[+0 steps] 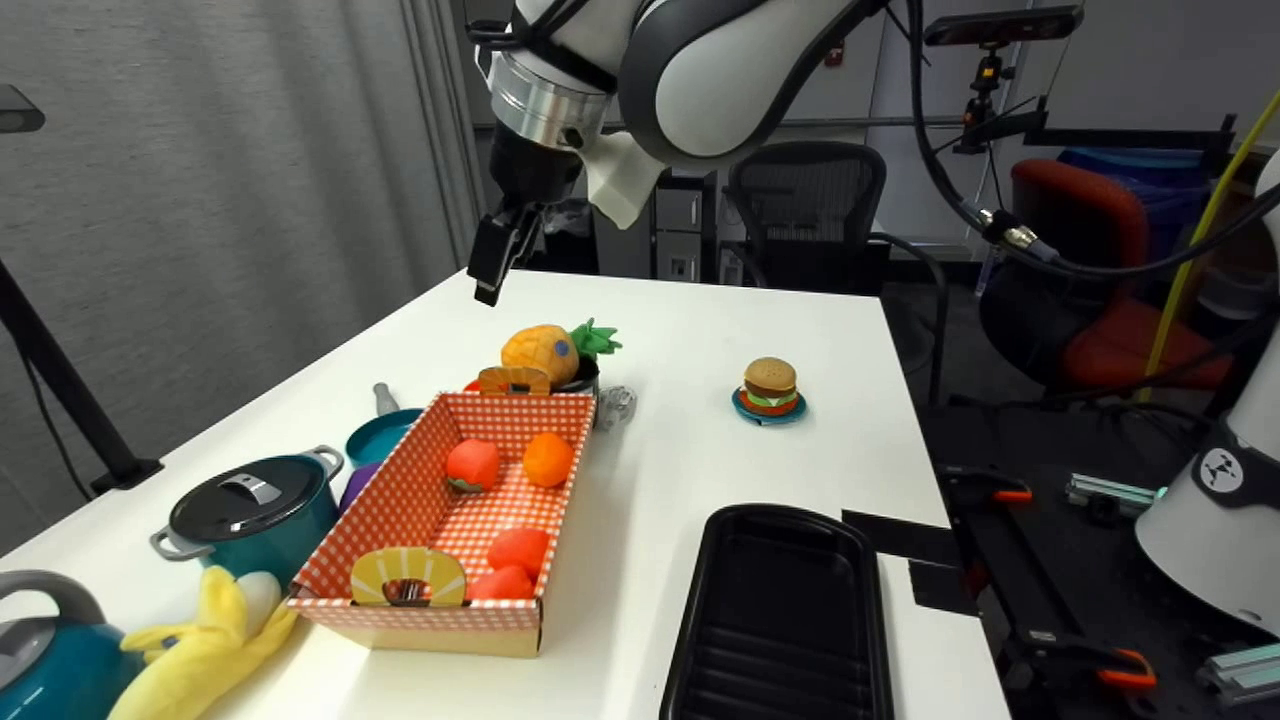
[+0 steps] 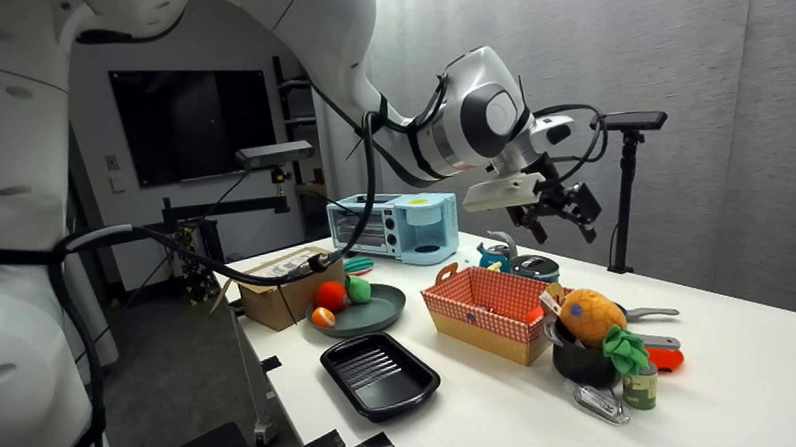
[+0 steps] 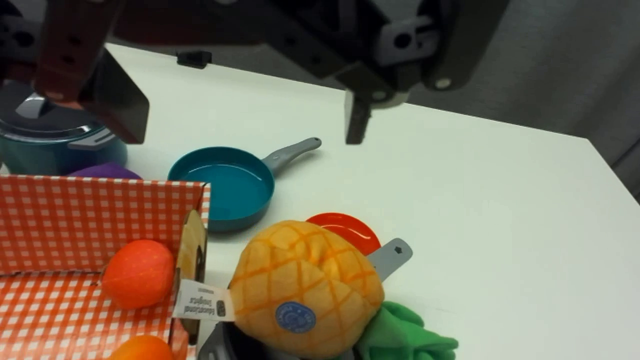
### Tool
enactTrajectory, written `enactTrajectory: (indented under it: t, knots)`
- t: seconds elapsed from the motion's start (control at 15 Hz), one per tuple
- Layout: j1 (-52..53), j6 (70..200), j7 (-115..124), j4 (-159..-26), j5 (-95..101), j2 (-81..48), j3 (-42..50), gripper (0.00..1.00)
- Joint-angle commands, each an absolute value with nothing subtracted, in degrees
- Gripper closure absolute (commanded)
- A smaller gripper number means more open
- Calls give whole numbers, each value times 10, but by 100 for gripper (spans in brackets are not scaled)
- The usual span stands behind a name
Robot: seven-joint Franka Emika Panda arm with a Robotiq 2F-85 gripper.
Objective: Put the pineapple plushy in the black pot and then pull the box forward
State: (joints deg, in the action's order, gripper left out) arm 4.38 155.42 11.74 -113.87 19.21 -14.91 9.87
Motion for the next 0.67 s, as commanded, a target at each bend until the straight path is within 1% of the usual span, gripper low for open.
enactTrajectory:
  t: [0.0, 0.27, 0.6]
  knots:
    - [67, 1516, 124, -1151, 240, -126, 85, 0]
    - [69, 1489, 115, -1139, 245, -137, 65, 0]
    - [42, 1472, 92, -1113, 203, -182, 59, 0]
